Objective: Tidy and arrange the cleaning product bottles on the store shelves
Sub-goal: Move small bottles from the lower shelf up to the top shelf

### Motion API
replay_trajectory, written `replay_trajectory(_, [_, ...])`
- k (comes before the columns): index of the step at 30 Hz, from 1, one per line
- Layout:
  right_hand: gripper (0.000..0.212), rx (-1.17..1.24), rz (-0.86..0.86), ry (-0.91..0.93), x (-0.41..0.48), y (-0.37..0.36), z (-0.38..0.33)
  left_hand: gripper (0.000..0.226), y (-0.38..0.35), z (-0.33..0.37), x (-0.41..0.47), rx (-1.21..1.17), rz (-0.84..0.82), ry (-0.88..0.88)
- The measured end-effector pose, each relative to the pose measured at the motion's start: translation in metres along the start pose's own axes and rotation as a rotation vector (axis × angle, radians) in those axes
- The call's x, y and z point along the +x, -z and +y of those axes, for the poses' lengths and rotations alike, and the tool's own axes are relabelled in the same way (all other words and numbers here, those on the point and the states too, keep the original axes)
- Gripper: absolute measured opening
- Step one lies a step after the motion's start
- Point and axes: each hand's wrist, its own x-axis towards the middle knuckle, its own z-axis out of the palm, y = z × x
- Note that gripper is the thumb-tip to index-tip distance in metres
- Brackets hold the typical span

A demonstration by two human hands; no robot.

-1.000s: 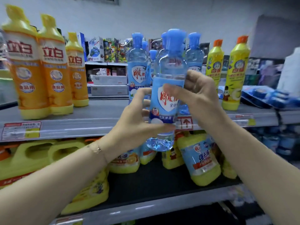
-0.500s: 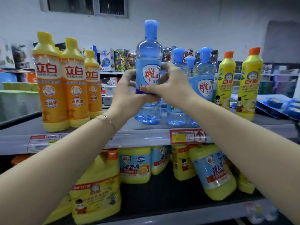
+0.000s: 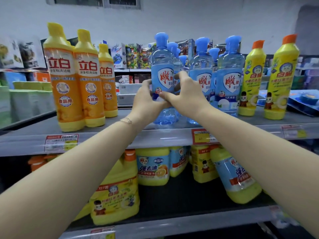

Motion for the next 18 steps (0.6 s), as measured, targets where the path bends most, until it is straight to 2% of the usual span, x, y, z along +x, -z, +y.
replay_trajectory(7, [0.057,0.087,0.013,-0.084,-0.0010,-0.0021,-0.0030,0.059,0.0005,0.0016,0.0004,-0.021,0.015,0.007])
replay_trajectory(15, [0.058,0.105,-0.012,-0.062,-0.0036,-0.0075,-0.0020,0.071,0.0057,-0.0059,-0.0011,0.028,0.011,0.017])
replay_trajectory(18, [0.054,0.046,-0.025,-0.039,-0.0082,-0.0068,0.0003,0.079,0.0064,-0.0063,-0.0012,0.116,0.007,0.033])
